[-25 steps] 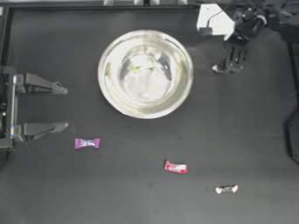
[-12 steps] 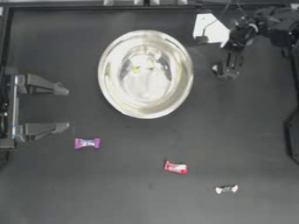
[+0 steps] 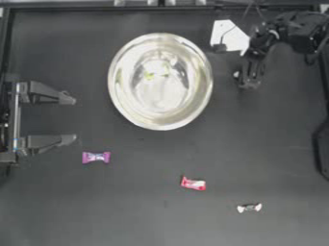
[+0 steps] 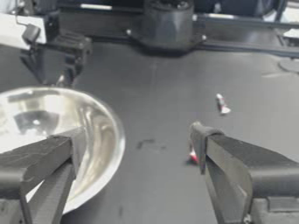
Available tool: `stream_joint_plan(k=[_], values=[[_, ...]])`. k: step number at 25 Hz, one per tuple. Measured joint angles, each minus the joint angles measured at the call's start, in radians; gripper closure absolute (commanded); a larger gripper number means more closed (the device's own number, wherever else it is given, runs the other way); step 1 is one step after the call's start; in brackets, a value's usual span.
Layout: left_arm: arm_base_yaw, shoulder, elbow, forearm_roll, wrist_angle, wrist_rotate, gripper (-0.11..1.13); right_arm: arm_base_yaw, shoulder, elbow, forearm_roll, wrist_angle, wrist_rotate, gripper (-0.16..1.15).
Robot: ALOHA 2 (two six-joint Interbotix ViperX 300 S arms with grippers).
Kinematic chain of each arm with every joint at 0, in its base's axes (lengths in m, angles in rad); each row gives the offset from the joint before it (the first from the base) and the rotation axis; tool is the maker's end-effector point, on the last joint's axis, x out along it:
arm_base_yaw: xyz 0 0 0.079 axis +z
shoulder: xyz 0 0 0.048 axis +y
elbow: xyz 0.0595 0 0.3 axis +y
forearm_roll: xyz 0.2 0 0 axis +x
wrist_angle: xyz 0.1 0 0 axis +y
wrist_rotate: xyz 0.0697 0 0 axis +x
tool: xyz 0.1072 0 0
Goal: Put candies in bowl
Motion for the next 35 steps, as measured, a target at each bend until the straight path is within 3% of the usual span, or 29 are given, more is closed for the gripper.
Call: stream_joint_plan(k=[6, 8, 17, 23, 29, 35], values=[[-0.003, 0.000, 0.000, -0.003, 0.000, 0.000, 0.02, 0.000, 0.000, 0.009, -0.002, -0.002, 0.000, 0.44], [-0.003, 0.000, 0.000, -0.003, 0.002, 0.000, 0.02, 0.000, 0.000, 0.011, -0.002, -0.002, 0.000, 0.51], [-0.003, 0.000, 0.000, -0.006, 0.002, 0.000, 0.02, -0.002, -0.018, 0.018, 0.017, 0.006, 0.003, 0.53], [-0.003, 0.000, 0.000, -0.008, 0.002, 0.000, 0.02, 0.002, -0.178, 0.020, 0.071, 0.002, -0.002, 0.53], [-0.003, 0.000, 0.000, -0.006, 0.002, 0.002, 0.02, 0.048, -0.345, 0.014, 0.163, -0.057, -0.005, 0.54], [0.000, 0.000, 0.000, -0.008, 0.002, 0.002, 0.02, 0.156, -0.371, -0.031, 0.270, -0.144, -0.035, 0.54]])
